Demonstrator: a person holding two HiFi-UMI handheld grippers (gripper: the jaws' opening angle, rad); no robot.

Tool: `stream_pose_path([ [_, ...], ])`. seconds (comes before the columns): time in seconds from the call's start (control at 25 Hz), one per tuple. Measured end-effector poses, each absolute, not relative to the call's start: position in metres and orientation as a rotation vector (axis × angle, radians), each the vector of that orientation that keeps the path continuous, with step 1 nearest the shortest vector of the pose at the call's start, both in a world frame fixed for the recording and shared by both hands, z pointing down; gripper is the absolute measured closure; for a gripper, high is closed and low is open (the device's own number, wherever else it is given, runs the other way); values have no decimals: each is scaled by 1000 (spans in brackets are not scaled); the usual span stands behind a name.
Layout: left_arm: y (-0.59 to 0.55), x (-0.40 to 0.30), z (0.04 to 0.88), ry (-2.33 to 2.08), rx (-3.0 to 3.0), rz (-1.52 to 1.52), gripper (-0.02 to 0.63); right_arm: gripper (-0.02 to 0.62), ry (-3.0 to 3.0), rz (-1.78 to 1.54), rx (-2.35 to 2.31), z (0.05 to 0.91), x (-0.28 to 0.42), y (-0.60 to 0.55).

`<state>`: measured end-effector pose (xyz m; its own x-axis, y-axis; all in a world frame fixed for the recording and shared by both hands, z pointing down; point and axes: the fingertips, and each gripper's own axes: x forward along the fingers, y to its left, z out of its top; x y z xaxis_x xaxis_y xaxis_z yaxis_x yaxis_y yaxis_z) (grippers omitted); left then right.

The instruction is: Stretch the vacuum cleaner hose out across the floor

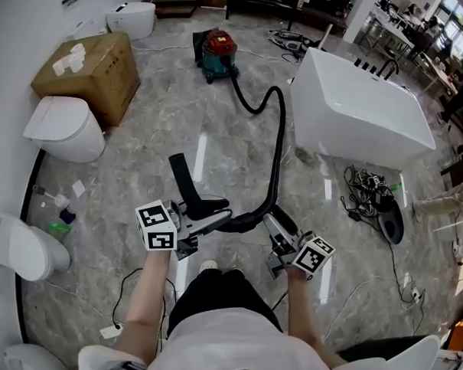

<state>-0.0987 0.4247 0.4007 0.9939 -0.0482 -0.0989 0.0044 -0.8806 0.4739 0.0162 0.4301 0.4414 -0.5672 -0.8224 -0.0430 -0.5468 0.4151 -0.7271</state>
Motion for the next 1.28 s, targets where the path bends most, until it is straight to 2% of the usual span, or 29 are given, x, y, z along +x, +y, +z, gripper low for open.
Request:
stream_pose_path([
  [0.44, 405, -94, 400, -77, 2608, -106, 502, 334, 2799, -719, -1282, 449, 8, 436],
  [0.88, 389, -89, 380, -62, 2589, -83, 502, 292, 3656, 416, -1227, 470, -36, 435],
  [1.28, 400, -72, 375, 18, 2569, -72, 500, 291, 3805, 797, -1155, 490, -53, 419],
])
